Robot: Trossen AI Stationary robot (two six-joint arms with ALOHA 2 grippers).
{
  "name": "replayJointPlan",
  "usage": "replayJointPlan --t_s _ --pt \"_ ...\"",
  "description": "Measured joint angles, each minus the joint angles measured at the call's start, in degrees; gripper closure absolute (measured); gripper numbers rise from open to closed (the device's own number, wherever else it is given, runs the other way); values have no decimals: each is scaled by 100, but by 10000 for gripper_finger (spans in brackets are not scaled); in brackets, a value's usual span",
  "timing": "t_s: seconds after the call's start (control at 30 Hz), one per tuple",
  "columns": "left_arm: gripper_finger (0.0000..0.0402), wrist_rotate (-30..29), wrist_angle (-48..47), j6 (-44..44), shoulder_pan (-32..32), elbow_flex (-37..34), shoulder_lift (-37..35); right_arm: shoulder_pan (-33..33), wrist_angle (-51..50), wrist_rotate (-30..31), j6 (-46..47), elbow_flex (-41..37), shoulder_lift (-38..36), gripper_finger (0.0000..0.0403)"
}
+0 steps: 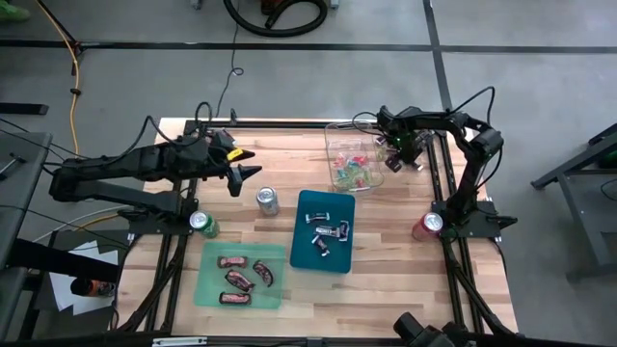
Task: Sort candy
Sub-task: Put the brown-white chocolate into the blue bin
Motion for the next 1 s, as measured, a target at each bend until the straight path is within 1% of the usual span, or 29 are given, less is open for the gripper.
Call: replayJointPlan --t_s 0.13,0.3,0.37,0.43,0.5,0.63,0.7,0.8,0.9,1.0 --pt "165 -8 21 300 0 210 -55 -16 -187 25 -109 80 -214 397" --pt "165 -48 26 674 0 467 -61 -35 -466 44 -79 395 -826 400" --pt "165 -81 30 802 0 570 -61 -35 -513 -46 41 554 -1155 400" --pt "165 -152 30 892 0 631 -63 -30 -456 -412 217 690 -1489 400" --pt "165 -166 28 897 0 673 -61 13 -308 -985 356 776 -1847 401" --pt "165 -173 45 897 0 706 -61 285 414 -2210 804 820 -2557 401" --pt "165 -172 41 893 0 704 -59 520 897 -2687 962 820 -2819 402" --pt "165 -173 41 813 0 704 -57 1001 1702 -3163 1186 820 -3073 402" --pt "165 -179 43 759 0 704 -57 1559 2448 -3552 1247 820 -3104 402" --pt "165 -179 34 673 0 704 -57 2180 3167 -3885 1093 822 -3061 402"
